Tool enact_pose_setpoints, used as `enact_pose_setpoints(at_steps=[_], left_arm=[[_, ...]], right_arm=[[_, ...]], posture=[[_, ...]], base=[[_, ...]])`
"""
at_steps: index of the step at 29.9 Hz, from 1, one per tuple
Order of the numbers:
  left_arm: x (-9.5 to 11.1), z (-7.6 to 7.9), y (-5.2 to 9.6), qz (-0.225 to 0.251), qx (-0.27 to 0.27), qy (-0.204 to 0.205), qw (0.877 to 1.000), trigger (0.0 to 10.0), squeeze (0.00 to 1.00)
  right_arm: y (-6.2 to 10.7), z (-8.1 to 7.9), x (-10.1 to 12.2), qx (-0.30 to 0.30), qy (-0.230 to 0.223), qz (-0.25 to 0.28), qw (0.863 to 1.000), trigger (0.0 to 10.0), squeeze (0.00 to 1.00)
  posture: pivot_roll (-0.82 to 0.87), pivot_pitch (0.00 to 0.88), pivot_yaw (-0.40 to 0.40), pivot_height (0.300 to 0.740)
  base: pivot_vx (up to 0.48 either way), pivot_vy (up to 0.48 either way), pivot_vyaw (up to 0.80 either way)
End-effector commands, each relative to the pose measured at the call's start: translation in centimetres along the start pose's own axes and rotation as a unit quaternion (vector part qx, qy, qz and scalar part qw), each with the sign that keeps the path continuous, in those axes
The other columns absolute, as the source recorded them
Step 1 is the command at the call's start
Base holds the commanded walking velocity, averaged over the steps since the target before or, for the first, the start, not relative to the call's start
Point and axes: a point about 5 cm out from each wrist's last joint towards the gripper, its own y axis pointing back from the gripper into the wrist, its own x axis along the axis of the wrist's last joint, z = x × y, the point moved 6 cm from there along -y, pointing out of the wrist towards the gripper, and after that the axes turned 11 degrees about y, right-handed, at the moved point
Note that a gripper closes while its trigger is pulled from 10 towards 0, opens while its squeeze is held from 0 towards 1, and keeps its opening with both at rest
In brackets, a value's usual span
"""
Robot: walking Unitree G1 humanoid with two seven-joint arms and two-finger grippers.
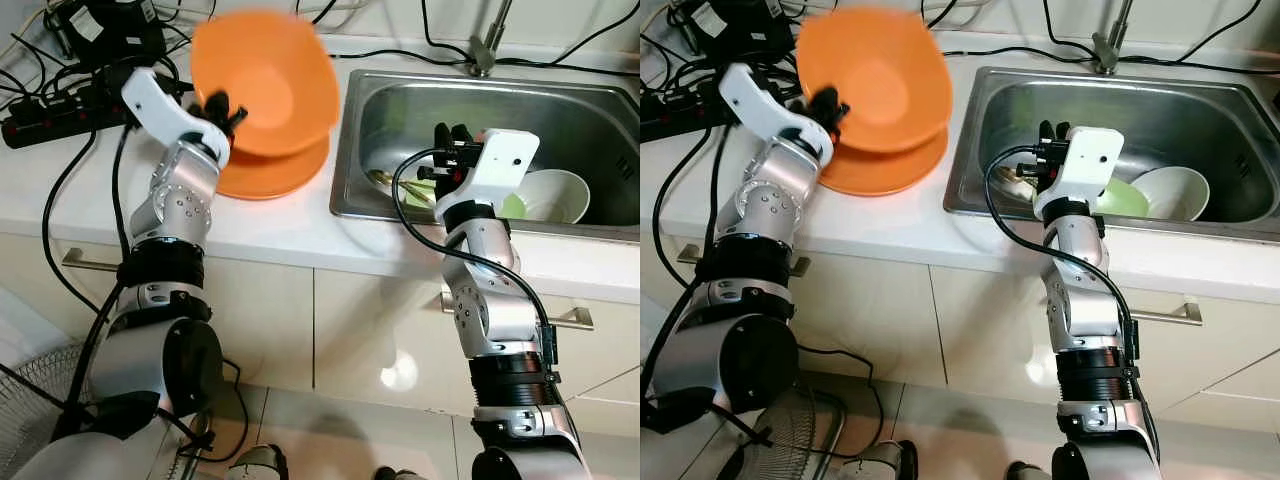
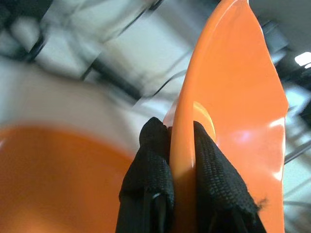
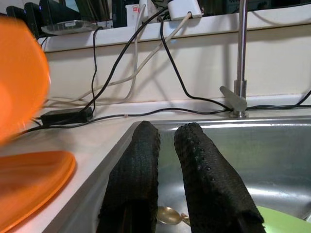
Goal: Kitchen organization
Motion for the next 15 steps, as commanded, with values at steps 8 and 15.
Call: enact_pose_setpoints(at_steps=[8, 15], left_arm=[[0.8, 3.4, 1.4, 0.04, -0.109, -0.104, 0.988, 10.0, 0.0], [0.4, 3.2, 2.0, 0.039, -0.12, -0.147, 0.981, 10.0, 0.0]], right_arm=[[-0.5, -0.2, 0.7, 0.004, -0.005, 0.014, 1.0, 10.0, 0.0], [-0.9, -0.1, 1.3, 0.01, -0.005, 0.026, 1.0, 10.0, 1.0]], posture=[[0.06, 0.049, 0.029, 0.74], [0.06, 0.039, 0.029, 0.74]], base=[[0.0, 0.0, 0.0], [0.0, 0.0, 0.0]])
